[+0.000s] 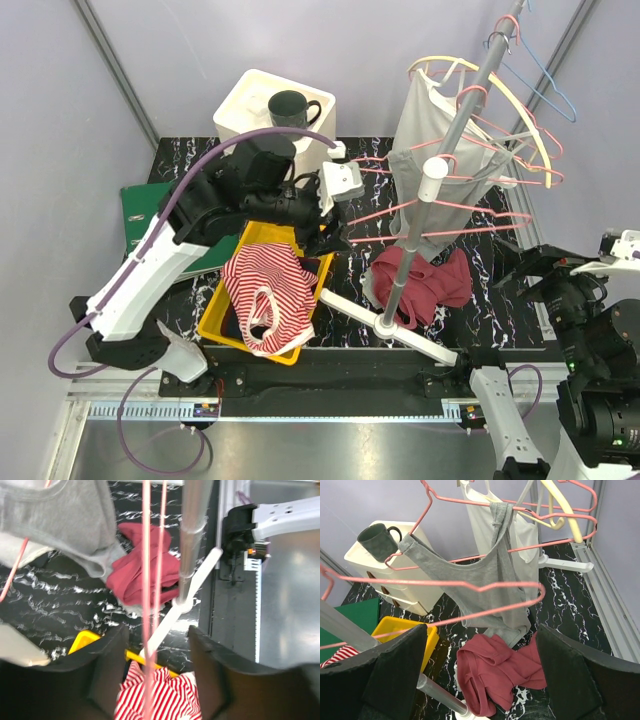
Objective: Remove the tank top from the hanger
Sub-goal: Place the hanger at the clothesline, then pick up the tank top from the center of the board.
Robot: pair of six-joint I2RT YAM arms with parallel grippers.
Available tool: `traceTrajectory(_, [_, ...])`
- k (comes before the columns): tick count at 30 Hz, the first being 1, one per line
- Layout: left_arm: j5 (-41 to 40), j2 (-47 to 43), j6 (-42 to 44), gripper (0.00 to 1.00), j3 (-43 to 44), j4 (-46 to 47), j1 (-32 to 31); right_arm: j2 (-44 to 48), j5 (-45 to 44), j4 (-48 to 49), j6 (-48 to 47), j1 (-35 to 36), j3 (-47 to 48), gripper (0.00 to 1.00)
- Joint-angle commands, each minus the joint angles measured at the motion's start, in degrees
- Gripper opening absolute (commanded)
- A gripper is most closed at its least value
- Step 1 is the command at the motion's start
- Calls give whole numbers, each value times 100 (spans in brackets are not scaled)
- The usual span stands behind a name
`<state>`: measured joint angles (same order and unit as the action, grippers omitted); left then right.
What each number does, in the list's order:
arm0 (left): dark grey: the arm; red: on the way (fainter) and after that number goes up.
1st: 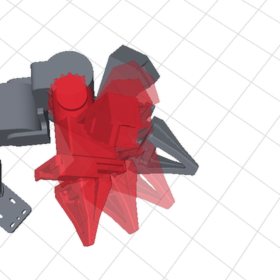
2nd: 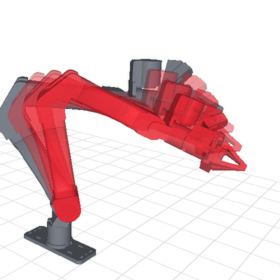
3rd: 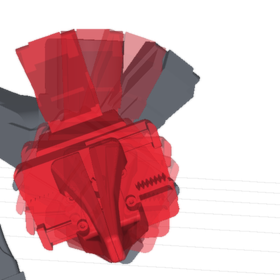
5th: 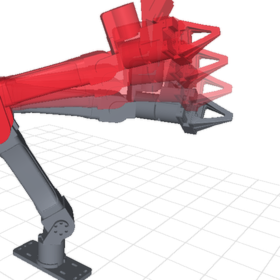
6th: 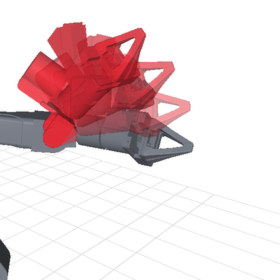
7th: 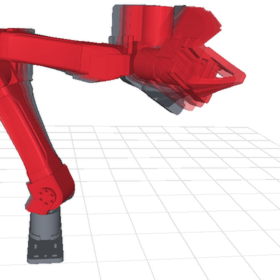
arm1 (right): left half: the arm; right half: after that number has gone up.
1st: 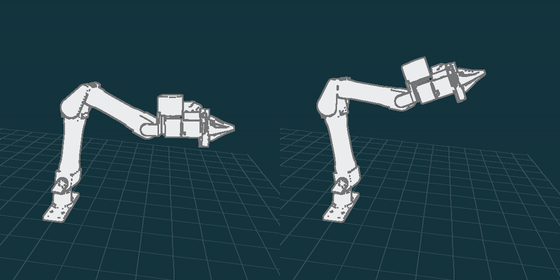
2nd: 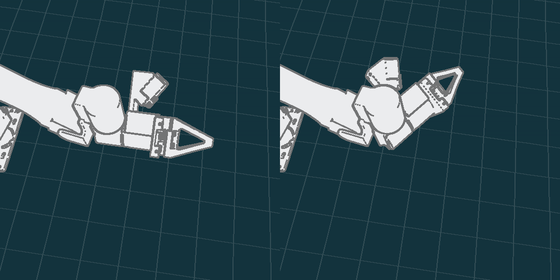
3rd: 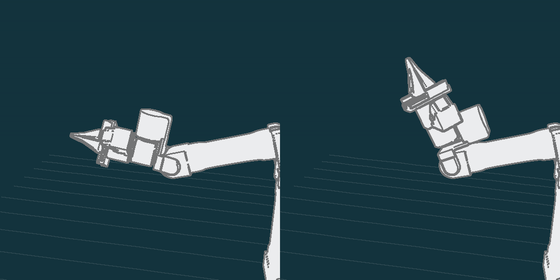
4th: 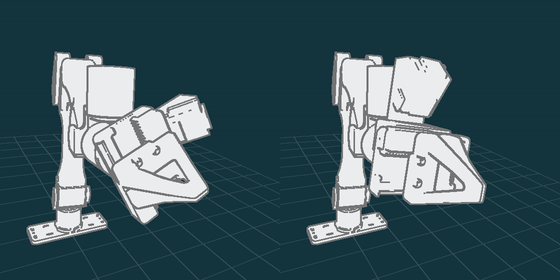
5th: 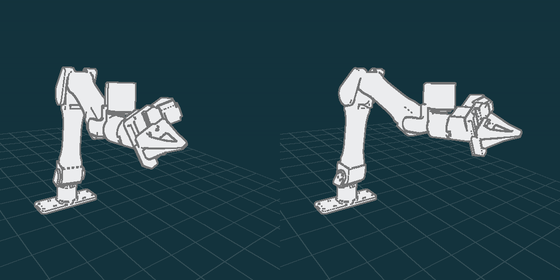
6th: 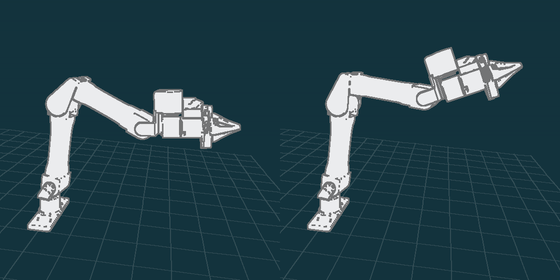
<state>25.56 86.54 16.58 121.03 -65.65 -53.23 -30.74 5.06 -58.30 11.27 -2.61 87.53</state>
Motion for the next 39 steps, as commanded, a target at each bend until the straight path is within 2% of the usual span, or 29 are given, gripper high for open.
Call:
traceTrajectory(1, [-902,-943,-488,68,-500,683,58,103,-233,170,-107,33,-113,97])
traceTrajectory(5, [-1640,-2042,-1320,76,-1501,1465,120,217,-1058,161,269,33,-454,98])
traceTrajectory(6, [-2034,-2602,-1507,77,-2078,1937,120,305,-1408,153,384,33,-525,98])
traceTrajectory(8, [-2309,-3228,-2023,80,-2809,2493,129,419,-1543,109,673,33,-744,99])
traceTrajectory(9, [-2397,-3840,-2166,81,-3614,3078,129,559,-1621,74,788,33,-815,99])
traceTrajectory(12, [-2075,-4748,-2685,82,-5100,4065,120,963,-1657,-137,1140,33,-1140,99])
traceTrajectory(18, [-1792,-5401,-3503,79,-6818,4867,120,1859,-1772,-1191,2159,33,-2054,100])
traceTrajectory(22, [-1835,-5648,-3836,79,-7461,5070,129,2510,-1158,-1614,2871,33,-3125,100])
traceTrajectory(23, [-1844,-5709,-3898,79,-7689,5123,129,2677,-834,-1553,3142,33,-3528,95])
traceTrajectory(24, [-1923,-5823,-3943,79,-7787,5149,129,2722,-840,-1439,3214,33,-3567,100])
traceTrajectory(26, [-2028,-5938,-4057,78,-7945,5115,129,2714,-910,-1272,3539,41,-3698,100])
traceTrajectory(30, [-2318,-6490,-4233,78,-8288,4887,129,2310,-524,-947,4031,41,-4181,100])
traceTrajectory(34, [-2556,-7036,-4505,79,-8552,4702,129,1748,-50,-508,5164,41,-5095,99])
traceTrajectory(36, [-2836,-7282,-4567,80,-8693,4684,129,1405,144,148,5070,50,-5394,100])
traceTrajectory(39, [-2978,-7389,-4620,81,-8772,4605,120,1089,-57,826,5140,41,-5667,100])
